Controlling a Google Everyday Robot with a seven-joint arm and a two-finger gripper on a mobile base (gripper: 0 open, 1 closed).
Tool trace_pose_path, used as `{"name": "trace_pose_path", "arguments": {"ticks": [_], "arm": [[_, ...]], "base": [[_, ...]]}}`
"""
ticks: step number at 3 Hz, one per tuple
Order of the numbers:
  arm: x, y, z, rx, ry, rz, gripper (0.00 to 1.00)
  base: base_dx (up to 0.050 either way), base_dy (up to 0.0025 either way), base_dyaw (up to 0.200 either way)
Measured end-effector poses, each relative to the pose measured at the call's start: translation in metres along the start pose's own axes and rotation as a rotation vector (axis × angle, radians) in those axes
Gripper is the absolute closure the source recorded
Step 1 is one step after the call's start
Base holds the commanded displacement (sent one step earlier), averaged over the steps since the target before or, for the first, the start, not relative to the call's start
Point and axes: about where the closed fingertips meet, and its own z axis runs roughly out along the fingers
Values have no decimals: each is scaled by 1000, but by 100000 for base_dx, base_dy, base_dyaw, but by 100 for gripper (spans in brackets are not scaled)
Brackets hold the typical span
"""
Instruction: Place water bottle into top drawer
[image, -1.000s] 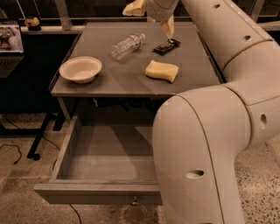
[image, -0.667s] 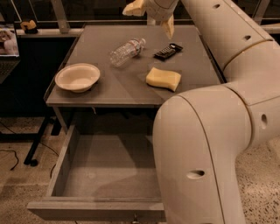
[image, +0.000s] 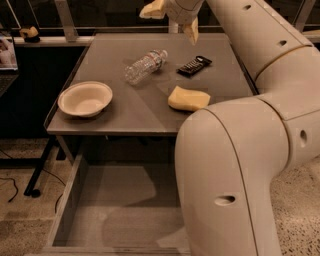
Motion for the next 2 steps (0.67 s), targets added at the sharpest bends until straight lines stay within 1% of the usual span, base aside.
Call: {"name": "trace_pose_path", "arguments": {"ticks": [1, 2], "arm": [[11, 5, 4, -18, 21, -7, 0], [30, 10, 15, -19, 63, -35, 0]], "base": [[0, 0, 0], [0, 0, 0]]}}
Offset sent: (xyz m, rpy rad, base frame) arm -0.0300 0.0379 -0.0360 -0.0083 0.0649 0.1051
